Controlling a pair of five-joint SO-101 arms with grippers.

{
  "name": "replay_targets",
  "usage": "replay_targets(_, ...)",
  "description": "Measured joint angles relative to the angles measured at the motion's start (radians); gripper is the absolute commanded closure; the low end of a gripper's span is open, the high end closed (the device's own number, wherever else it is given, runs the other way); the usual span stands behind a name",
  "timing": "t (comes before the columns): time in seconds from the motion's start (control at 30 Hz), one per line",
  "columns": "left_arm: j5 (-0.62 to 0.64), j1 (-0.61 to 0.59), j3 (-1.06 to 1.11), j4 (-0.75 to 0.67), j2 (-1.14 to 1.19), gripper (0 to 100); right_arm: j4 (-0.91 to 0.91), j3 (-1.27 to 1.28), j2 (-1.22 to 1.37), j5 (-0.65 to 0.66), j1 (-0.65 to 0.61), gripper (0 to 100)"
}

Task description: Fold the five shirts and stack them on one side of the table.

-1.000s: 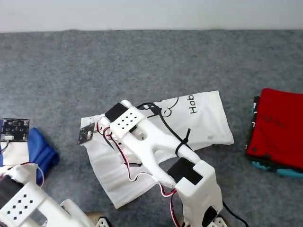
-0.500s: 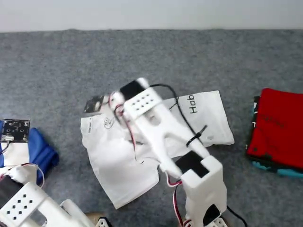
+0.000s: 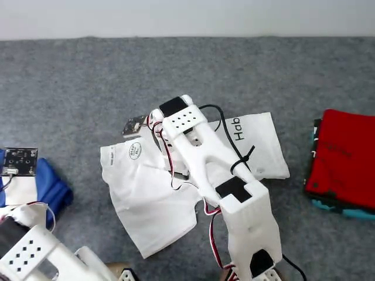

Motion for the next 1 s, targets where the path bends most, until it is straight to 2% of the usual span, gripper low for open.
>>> replay_targets(0.23, 0.0, 0.0, 0.0, 0.0, 0.0, 98, 0.043, -0.166, 0.0, -0.052, 0.002, 80.8)
replay_targets(0.37, 0.0, 0.0, 0.0, -0.018, 0.0, 98, 0.043, -0.181, -0.032, -0.054, -0.009, 90.9)
replay_targets(0.5, 0.0, 0.0, 0.0, -0.02, 0.0, 98, 0.044, -0.181, -0.049, -0.052, -0.072, 99.1)
replay_targets(0.73, 0.0, 0.0, 0.0, -0.02, 0.0, 98, 0.023, -0.181, 0.0, -0.052, -0.209, 98.8)
replay_targets(1.0, 0.0, 0.0, 0.0, -0.02, 0.0, 98, -0.158, -0.181, 0.041, -0.052, -0.293, 98.8)
